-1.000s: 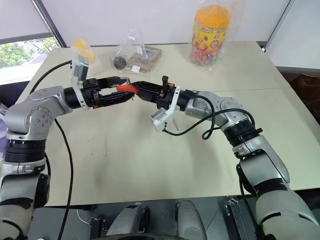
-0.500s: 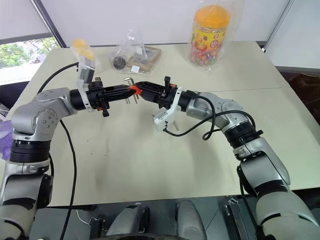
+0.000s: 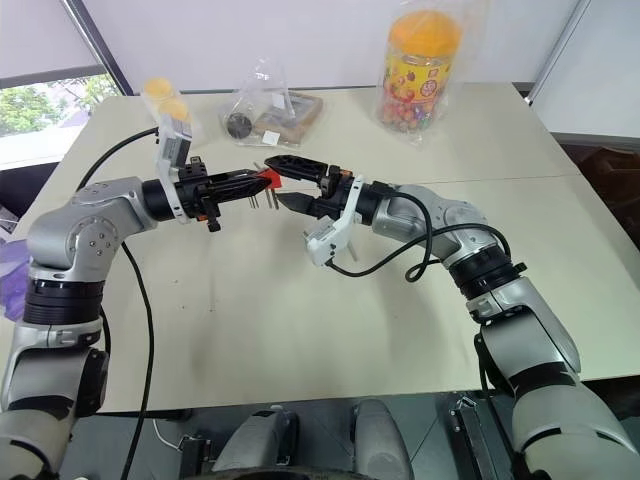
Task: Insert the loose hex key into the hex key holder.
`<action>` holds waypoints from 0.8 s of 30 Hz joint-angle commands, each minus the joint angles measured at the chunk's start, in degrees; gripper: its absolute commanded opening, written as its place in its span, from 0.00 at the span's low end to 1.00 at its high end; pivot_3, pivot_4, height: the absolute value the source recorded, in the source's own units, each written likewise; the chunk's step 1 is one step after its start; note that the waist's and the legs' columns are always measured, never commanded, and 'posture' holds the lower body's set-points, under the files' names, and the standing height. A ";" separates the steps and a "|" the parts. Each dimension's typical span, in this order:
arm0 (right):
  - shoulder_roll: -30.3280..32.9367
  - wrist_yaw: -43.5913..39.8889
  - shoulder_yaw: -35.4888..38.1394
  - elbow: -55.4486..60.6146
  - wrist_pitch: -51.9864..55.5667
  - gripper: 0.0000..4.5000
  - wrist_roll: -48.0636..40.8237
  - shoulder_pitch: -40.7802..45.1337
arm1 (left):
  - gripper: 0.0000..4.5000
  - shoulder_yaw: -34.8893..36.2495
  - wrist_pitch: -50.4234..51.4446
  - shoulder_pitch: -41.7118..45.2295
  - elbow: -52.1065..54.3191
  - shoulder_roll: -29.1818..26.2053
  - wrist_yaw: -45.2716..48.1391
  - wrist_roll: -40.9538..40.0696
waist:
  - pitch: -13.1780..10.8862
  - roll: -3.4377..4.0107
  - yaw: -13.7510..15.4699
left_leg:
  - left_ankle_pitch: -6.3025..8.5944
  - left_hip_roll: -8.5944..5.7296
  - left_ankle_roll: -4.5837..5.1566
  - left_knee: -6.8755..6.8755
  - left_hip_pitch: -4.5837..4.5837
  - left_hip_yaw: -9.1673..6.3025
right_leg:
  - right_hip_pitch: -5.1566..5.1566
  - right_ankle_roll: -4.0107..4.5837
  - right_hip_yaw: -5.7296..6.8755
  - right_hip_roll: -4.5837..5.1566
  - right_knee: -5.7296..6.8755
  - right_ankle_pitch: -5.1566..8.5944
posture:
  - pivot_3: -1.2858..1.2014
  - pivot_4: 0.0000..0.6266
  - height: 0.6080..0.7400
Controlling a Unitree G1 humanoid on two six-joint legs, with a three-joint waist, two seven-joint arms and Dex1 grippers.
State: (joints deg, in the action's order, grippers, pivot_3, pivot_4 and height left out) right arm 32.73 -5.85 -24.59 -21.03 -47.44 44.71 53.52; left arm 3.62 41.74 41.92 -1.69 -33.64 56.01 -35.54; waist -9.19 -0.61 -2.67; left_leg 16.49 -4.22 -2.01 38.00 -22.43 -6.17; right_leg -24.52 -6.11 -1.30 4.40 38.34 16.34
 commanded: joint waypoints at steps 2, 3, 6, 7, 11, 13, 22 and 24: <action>0.93 -2.07 1.72 1.76 0.88 0.99 -2.12 -0.21 | 0.00 1.30 -1.19 0.52 0.90 -0.40 -0.13 -0.07 | 0.00 0.00 0.01 | 0.00 0.00 0.00 0.00 0.00 0.00 | 0.00 0.00 0.00 0.00 0.00 0.00 | 0.52 0.24 1.00; 1.11 -2.74 1.81 1.78 1.11 0.99 -2.55 -0.46 | 0.00 1.28 -1.28 0.51 0.92 -0.46 -0.12 0.01 | 0.00 0.00 0.01 | 0.00 0.00 0.00 0.00 0.00 0.00 | 0.00 0.00 0.00 0.00 0.00 0.00 | 0.52 0.24 1.00; 1.33 -12.22 3.13 0.99 6.49 0.99 -12.28 -3.23 | 0.00 1.22 -1.84 0.55 1.10 -0.61 -0.24 0.46 | 0.00 0.00 0.13 | 0.00 0.00 0.00 0.02 0.00 -0.01 | 0.04 0.00 0.01 0.02 -0.01 0.00 | 0.52 0.24 1.00; 1.19 -16.08 4.03 1.17 9.85 0.99 -16.38 -4.27 | 0.00 1.21 -1.97 0.55 1.18 -0.68 -0.29 0.57 | 0.00 0.00 0.13 | 0.00 -0.01 0.00 0.04 0.00 -0.01 | 0.05 0.00 0.01 0.02 -0.02 0.00 | 0.52 0.24 1.00; -3.14 -29.93 12.03 9.65 41.09 0.99 -36.66 -7.72 | 0.00 1.25 -2.38 -0.01 1.85 -1.10 -0.44 0.84 | 0.00 -0.01 0.08 | 0.00 0.00 0.01 0.08 0.00 -0.02 | 0.10 0.00 0.01 0.11 -0.05 0.00 | 0.52 0.24 1.00; -5.11 -33.69 15.13 15.25 59.96 0.99 -43.27 -7.23 | 0.00 1.33 -2.40 -0.43 2.14 -1.14 -0.48 0.83 | 0.00 0.00 -0.13 | 0.00 0.04 0.01 0.05 0.00 -0.03 | 0.07 0.00 0.00 0.09 -0.03 0.00 | 0.52 0.24 1.00; -7.17 -35.74 14.70 30.66 110.89 0.99 -55.80 -4.76 | 0.00 1.79 -2.52 -0.60 2.28 -0.62 -1.24 0.44 | 0.00 0.00 0.57 | 0.01 -0.03 0.03 0.04 -0.04 -0.15 | 0.06 0.00 0.02 0.21 -0.02 0.00 | 0.52 0.24 1.00; -7.03 -34.81 13.88 31.35 115.49 0.99 -56.49 -4.23 | 0.00 1.88 -2.37 -0.49 2.34 -0.62 -1.48 0.19 | 0.00 0.00 0.57 | 0.01 -0.04 0.03 0.05 -0.05 -0.15 | 0.05 0.00 0.02 0.23 -0.02 0.00 | 0.52 0.24 1.00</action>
State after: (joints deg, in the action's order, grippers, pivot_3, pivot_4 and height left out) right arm 25.72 -41.48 -11.02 7.86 64.85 -10.67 47.43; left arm 3.70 39.66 40.49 -1.08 -34.11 54.68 -34.40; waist -9.19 -0.60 -2.10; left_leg 16.50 -4.26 -1.98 38.04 -22.48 -6.31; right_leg -24.47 -6.11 -1.28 4.63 38.32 16.33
